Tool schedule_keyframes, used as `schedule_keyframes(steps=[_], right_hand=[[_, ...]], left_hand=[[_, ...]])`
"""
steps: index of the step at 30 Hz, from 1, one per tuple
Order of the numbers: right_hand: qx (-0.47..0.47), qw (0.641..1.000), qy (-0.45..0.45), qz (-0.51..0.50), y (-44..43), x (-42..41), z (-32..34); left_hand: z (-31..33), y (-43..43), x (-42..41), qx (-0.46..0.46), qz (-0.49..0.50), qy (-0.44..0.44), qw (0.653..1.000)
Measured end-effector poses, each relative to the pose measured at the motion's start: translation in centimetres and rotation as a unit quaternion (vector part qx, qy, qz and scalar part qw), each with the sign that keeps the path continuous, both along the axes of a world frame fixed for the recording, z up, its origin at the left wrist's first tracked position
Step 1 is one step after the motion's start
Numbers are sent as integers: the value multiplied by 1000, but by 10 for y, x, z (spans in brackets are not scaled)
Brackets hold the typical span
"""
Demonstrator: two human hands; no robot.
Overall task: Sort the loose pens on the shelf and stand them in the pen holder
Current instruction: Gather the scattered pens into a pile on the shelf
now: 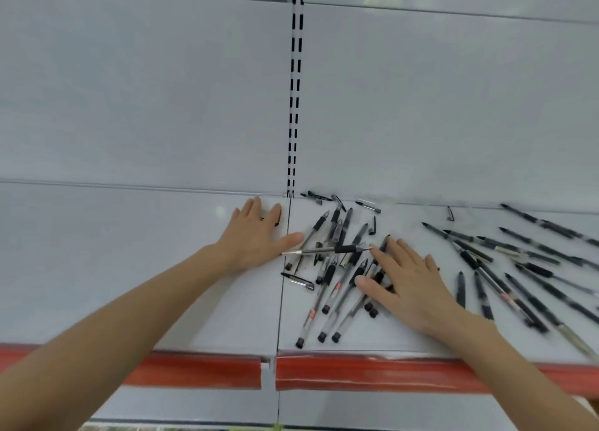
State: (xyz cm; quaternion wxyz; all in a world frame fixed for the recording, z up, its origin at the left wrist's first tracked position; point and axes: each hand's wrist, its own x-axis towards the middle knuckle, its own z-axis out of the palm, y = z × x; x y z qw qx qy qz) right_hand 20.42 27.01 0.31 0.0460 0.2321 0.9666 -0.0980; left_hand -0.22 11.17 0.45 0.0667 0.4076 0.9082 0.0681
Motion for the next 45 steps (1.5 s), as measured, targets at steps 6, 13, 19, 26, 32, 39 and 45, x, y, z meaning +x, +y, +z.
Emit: schedule_keyframes(steps=[6, 13, 19, 26, 32, 39, 45], right_hand=[[-33, 999, 28, 10, 1, -4, 5], [-91, 993, 59, -53, 11, 36, 19], [-19, 991, 70, -108, 39, 6, 8], [19, 994, 9, -105, 28, 9, 1], [-42, 993, 67, -87, 34, 1, -3], [-20, 998, 21, -60, 31, 42, 2], [-12, 1000, 9, -26, 27, 29, -7]], left_hand=[[4, 32, 29, 37, -113, -52, 992], [11, -10, 45, -2, -201, -79, 976], [-2, 11, 76, -39, -236, -49, 970], [-3, 20, 84, -19, -195, -57, 979], [-2, 59, 108, 33, -184, -105, 977], [0, 25, 80, 25, -157, -20, 987], [-13, 49, 89, -4, -163, -44, 986]])
